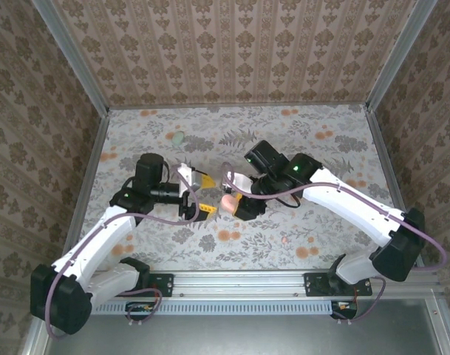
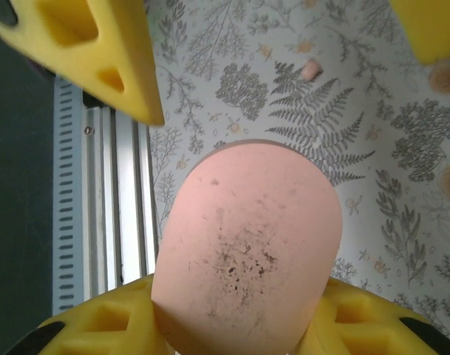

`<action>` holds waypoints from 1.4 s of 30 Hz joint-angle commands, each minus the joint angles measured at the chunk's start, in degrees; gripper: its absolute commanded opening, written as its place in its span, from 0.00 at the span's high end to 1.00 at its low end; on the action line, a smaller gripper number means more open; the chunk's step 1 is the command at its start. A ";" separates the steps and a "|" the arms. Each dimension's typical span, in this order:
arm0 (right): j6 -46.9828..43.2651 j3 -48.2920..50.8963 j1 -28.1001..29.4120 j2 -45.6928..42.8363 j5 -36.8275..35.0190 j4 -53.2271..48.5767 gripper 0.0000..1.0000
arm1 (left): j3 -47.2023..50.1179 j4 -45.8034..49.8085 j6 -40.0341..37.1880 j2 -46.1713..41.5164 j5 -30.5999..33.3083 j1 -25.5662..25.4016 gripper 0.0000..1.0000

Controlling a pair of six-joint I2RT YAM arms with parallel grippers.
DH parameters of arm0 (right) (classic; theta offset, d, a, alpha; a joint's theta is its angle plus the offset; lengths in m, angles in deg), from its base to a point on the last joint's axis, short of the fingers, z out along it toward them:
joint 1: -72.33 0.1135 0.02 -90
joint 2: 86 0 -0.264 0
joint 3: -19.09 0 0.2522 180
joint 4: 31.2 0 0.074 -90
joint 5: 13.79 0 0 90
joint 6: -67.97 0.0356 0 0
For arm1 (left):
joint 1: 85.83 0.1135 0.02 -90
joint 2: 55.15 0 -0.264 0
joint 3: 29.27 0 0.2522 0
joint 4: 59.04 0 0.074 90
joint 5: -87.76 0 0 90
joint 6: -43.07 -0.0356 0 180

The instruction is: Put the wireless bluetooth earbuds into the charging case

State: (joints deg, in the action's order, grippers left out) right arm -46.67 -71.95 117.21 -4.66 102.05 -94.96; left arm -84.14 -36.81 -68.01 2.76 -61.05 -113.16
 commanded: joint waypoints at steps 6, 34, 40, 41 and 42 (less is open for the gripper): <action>13.79 5.81 -0.07 -3.97 -11.59 14.80 0.68 | 6.80 -14.00 31.74 -9.49 25.13 -0.18 0.21; 29.69 4.88 -0.07 -0.21 -14.46 23.60 0.67 | 1.46 -23.87 73.88 3.16 36.48 -12.40 0.48; 29.46 4.72 -0.81 -0.54 -10.71 23.01 0.55 | 1.80 -23.09 73.27 2.86 36.89 -10.52 0.88; 29.48 4.70 -1.31 -0.85 -9.10 22.82 0.50 | 1.74 -22.66 72.31 2.57 36.42 -9.74 0.94; 29.52 4.78 -2.09 -1.17 -6.62 22.66 0.45 | 1.52 -21.51 71.37 2.06 35.69 -8.59 0.99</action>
State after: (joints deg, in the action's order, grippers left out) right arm -17.56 -65.72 116.23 -4.61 88.85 -72.45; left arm -81.03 -59.54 5.25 5.87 -25.05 -124.22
